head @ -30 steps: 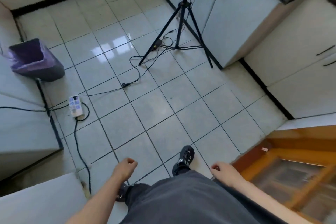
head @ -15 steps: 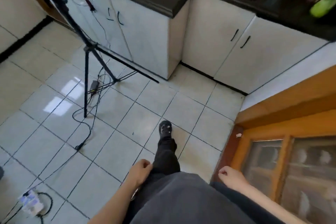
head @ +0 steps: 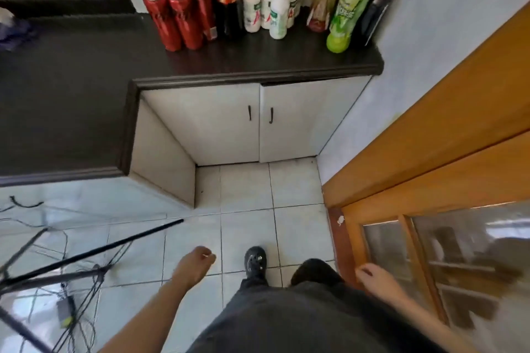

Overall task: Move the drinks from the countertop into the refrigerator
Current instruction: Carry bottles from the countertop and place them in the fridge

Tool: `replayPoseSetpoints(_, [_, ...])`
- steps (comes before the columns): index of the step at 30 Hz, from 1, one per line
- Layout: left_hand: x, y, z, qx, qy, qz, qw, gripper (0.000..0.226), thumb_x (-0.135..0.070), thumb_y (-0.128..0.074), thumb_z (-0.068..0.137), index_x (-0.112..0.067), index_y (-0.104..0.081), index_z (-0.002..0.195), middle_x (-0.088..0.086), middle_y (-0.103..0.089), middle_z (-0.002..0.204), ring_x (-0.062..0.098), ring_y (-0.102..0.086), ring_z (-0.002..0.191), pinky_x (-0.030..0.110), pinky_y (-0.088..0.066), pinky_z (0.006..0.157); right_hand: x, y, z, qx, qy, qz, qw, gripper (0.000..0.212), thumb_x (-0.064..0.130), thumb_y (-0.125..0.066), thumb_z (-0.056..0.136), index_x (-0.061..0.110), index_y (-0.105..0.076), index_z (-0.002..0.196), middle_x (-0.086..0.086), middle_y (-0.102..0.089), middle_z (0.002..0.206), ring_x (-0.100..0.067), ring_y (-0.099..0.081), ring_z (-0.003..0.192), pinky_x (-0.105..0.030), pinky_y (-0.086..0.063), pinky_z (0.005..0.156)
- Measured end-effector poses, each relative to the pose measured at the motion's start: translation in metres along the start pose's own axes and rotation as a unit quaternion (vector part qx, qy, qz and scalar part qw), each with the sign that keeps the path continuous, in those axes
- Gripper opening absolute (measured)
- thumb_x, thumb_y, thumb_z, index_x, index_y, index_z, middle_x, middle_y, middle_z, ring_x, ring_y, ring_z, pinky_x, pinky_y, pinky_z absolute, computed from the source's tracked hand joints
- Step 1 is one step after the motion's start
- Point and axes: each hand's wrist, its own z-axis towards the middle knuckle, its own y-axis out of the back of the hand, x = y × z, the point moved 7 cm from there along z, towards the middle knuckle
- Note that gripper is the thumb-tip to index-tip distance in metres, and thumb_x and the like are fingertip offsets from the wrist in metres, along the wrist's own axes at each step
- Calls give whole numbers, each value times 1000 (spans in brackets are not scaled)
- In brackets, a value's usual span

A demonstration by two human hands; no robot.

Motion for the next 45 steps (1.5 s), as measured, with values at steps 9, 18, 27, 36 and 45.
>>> replayPoseSetpoints(9, [-115,54,83,21,-8,2,1000,28,-28,-49,96,-6,-59,111,14,-64,111,29,-58,105,33,-43,91,65,53,60,22,27,-9,999,29,29,-42,99,11,-63,110,-3,-65,114,-14,-58,102,-20,-40,79])
replayPoseSetpoints(18, [-249,99,109,-119,-22,-207,971,9,-23,-52,95,-20,-61,94,1,-69,94,21,-65,88,33,-48,82,182,273,160,-168,191,118,960,13,20,-51,95,21,-62,102,7,-65,97,-8,-59,87,-22,-45,76])
replayPoseSetpoints(27, [-453,220,91,-250,-267,-283,887,15,-24,-51,96,-32,-64,93,-15,-68,87,-2,-63,83,9,-46,71,305,435,134,-425,342,307,780,27,9,-57,89,7,-56,116,4,-54,104,-12,-54,96,-24,-44,79])
replayPoseSetpoints(36, [-608,277,113,-240,-427,-265,830,23,-28,-50,92,-19,-57,112,-6,-60,100,-2,-55,88,12,-43,78,313,479,115,-479,351,324,737,36,7,-62,85,0,-51,119,-10,-53,118,-22,-52,110,-47,-49,88])
replayPoseSetpoints(45, [-679,285,143,-193,-468,-191,841,63,-43,-48,89,-14,-34,144,-1,-44,140,10,-41,129,35,-35,110,336,501,114,-478,329,201,789,49,34,-48,91,6,-50,130,-5,-57,126,-19,-51,116,-23,-37,97])
